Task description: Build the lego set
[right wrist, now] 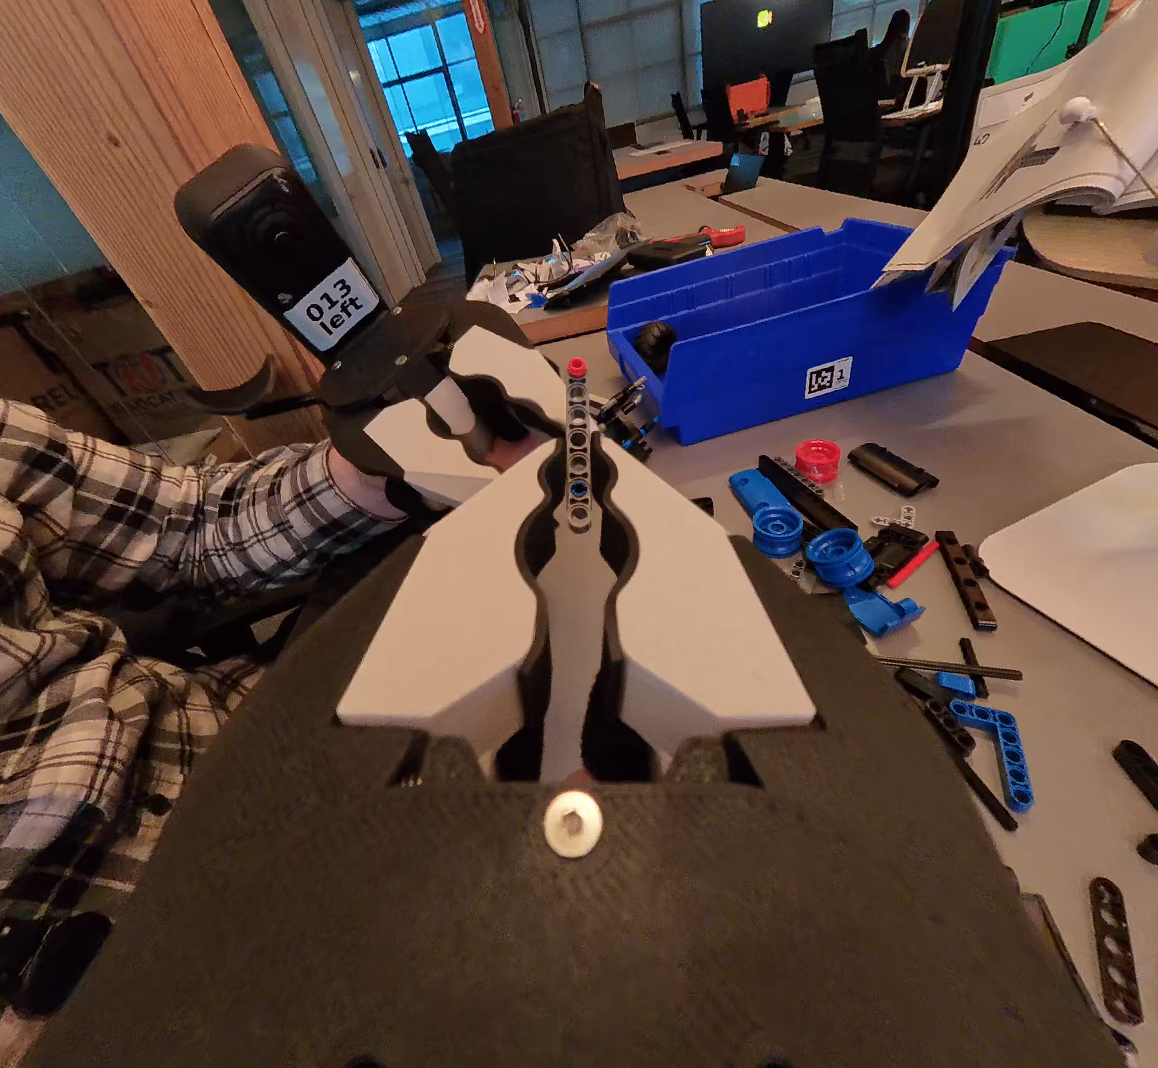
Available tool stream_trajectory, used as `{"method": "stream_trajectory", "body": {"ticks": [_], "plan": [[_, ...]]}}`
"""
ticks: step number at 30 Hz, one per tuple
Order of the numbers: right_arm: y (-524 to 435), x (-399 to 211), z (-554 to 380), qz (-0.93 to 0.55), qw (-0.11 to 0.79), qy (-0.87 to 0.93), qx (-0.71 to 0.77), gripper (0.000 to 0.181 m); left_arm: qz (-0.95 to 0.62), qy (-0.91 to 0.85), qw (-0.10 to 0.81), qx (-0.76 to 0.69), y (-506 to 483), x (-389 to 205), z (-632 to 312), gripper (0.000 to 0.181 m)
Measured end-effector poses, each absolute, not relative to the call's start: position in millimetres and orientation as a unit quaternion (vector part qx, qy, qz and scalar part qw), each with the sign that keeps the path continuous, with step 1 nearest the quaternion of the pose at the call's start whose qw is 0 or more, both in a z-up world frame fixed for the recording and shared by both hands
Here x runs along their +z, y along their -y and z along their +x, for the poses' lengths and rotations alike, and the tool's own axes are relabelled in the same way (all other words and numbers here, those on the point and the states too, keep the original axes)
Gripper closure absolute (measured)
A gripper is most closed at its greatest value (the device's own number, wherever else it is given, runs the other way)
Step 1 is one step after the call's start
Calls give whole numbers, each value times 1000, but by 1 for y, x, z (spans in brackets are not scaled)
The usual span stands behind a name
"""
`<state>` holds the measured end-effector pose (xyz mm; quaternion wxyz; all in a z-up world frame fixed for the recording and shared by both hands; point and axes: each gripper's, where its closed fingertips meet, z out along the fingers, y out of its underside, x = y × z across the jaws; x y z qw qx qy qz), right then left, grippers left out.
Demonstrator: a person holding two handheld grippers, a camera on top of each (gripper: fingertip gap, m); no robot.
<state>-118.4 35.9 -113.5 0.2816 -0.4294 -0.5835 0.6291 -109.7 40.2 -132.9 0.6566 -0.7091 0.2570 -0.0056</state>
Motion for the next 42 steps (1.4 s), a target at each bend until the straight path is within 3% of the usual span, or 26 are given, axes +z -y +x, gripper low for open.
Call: {"method": "stream_trajectory", "body": {"ticks": [13,21,27,30,33,42], "plan": [[-39,-119,-120,-435,267,577,638,176,-792,-171,561,171,69,-117,-269,134],[-36,-129,-123,-440,257,584,632,176,-857,-129,472,163,115,-174,-332,131],[-37,-131,-124,-442,255,584,631,176,-895,-125,415,104,107,-227,-339,116],[-39,-131,-123,-443,255,584,631,177,-904,-127,396,96,102,-244,-341,118],[-40,-132,-123,-443,255,584,631,177,-903,-129,401,90,97,-249,-337,139],[-38,-131,-122,-440,256,587,630,177,-862,-216,443,114,95,-236,-306,140]]}}
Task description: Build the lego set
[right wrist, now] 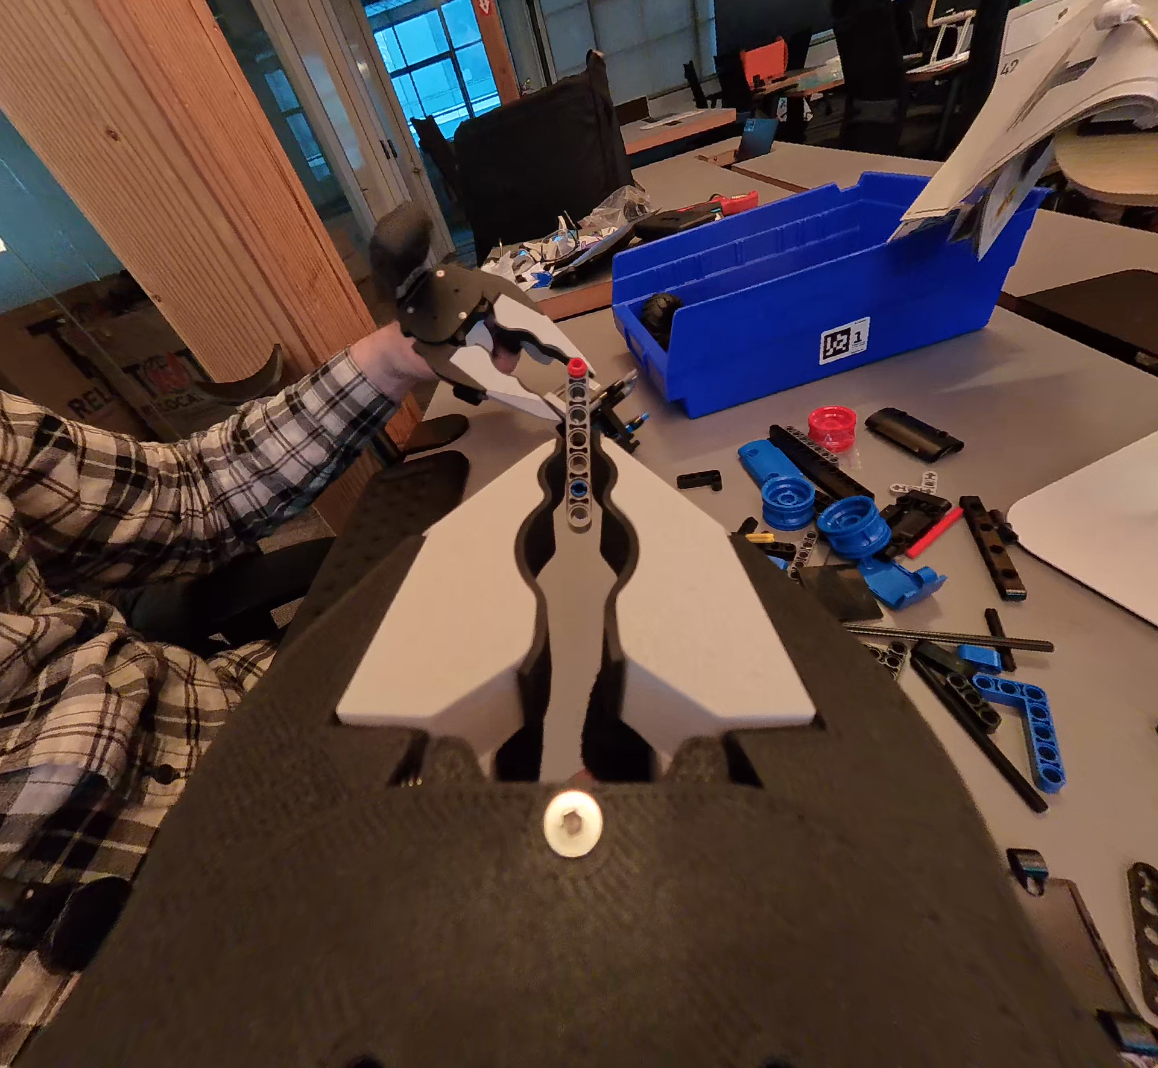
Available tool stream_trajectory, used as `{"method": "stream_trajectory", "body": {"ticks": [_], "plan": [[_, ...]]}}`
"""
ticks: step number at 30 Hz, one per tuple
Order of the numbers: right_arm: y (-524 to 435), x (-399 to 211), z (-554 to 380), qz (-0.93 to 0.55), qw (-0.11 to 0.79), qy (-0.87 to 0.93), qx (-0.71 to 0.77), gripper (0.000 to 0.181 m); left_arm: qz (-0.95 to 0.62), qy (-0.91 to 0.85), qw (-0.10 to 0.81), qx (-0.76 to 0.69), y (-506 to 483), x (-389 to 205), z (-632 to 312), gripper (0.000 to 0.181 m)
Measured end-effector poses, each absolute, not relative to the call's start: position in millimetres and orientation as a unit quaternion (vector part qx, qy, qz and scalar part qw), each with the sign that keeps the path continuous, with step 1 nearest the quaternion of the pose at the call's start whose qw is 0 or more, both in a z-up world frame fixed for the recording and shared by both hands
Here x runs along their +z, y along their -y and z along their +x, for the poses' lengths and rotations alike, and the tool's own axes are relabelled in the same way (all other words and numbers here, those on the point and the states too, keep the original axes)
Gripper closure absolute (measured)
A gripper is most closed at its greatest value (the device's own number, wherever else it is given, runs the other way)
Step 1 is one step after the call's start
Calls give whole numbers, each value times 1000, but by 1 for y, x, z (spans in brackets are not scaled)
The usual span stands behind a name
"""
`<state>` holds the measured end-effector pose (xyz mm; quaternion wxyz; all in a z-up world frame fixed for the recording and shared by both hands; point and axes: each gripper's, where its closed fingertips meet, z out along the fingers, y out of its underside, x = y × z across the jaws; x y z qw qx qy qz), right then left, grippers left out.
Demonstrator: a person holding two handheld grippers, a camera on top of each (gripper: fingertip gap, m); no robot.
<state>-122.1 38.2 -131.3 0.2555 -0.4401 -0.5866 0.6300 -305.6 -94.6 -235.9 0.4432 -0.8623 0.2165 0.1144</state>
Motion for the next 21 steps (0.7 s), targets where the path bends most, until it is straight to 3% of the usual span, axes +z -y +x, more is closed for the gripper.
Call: {"method": "stream_trajectory", "body": {"ticks": [12,21], "plan": [[-46,-128,-119,-442,264,581,631,176,-702,-449,361,419,75,-225,-224,141],[-46,-127,-119,-440,267,583,628,176,-658,-503,360,429,71,-232,-194,141]]}}
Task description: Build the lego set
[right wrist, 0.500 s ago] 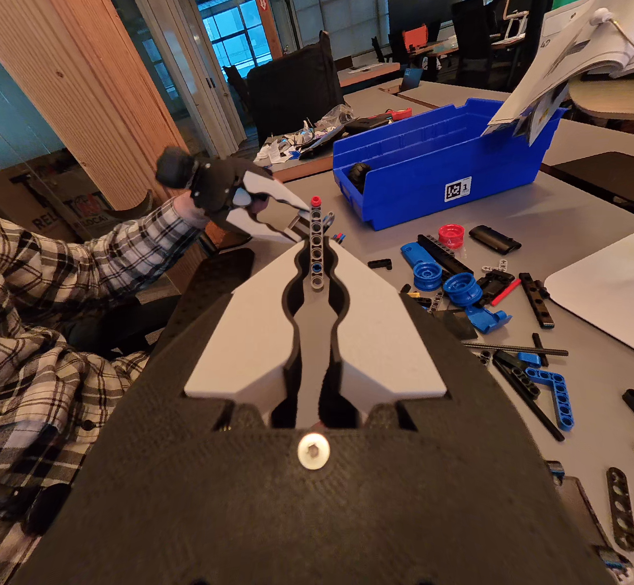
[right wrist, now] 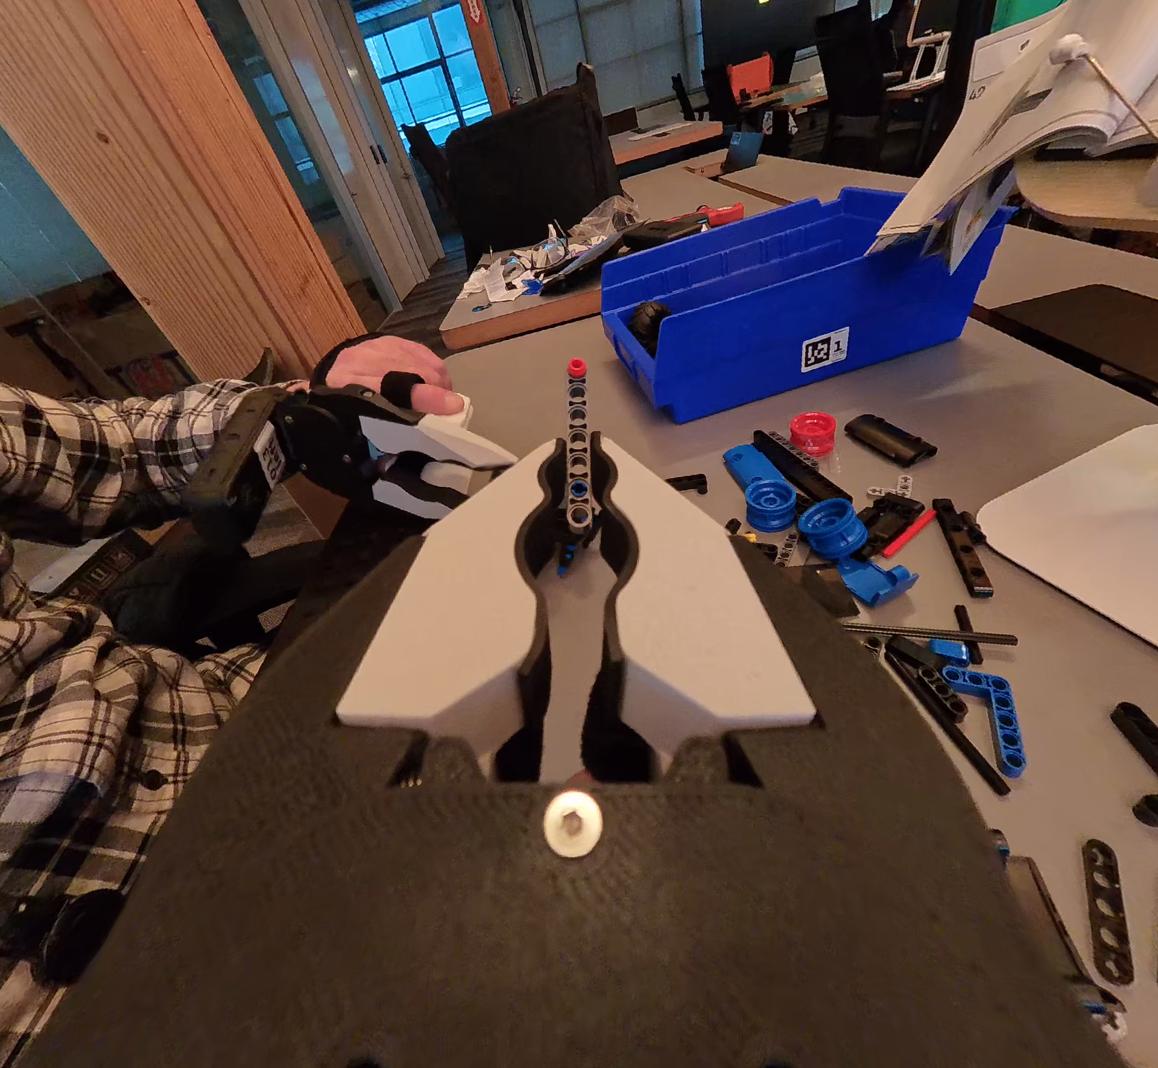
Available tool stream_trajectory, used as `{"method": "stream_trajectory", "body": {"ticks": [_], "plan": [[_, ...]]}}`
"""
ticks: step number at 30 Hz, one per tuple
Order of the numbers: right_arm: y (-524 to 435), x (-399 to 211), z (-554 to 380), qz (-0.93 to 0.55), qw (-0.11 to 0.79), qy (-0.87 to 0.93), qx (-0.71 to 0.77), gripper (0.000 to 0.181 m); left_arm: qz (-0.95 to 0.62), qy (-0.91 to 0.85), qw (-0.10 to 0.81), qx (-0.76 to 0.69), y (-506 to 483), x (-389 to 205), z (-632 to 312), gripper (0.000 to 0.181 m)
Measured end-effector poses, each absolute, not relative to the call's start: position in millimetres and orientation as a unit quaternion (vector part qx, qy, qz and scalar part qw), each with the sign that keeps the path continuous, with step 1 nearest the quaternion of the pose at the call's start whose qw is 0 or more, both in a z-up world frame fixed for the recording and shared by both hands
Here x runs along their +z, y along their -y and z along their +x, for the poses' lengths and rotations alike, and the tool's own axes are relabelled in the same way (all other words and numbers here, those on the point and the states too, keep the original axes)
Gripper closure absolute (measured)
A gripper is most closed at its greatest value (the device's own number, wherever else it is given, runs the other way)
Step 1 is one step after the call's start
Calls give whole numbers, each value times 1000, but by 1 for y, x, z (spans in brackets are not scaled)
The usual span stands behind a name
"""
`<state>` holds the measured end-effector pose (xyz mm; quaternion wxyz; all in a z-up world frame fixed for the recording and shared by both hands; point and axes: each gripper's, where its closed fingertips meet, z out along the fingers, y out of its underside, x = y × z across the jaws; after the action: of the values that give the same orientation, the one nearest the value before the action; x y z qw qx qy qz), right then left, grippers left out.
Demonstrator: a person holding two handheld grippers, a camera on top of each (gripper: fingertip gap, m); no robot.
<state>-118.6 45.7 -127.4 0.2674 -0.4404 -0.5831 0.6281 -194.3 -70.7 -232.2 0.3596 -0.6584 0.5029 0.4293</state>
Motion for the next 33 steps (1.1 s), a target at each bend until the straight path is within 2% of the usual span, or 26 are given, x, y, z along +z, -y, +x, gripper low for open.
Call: {"method": "stream_trajectory", "body": {"ticks": [5,10,12,14,16,20,27,33], "plan": [[-47,-127,-118,-441,268,582,629,176,-745,-400,413,337,73,-216,-213,140],[-48,-130,-119,-445,264,583,626,176,-843,-310,372,234,83,-235,-250,143],[-49,-131,-119,-448,262,583,625,176,-858,-275,387,196,83,-235,-260,167],[-51,-131,-118,-449,263,582,625,176,-872,-249,392,155,83,-236,-267,168],[-52,-131,-118,-450,262,580,626,176,-881,-231,395,121,83,-237,-271,154],[-57,-130,-117,-453,263,576,627,176,-882,-223,398,117,84,-232,-275,147],[-61,-128,-115,-454,264,572,630,176,-853,-260,430,143,55,-201,-242,146],[-62,-131,-116,-457,264,574,626,176,-843,-345,390,137,0,-228,-196,148]]}}
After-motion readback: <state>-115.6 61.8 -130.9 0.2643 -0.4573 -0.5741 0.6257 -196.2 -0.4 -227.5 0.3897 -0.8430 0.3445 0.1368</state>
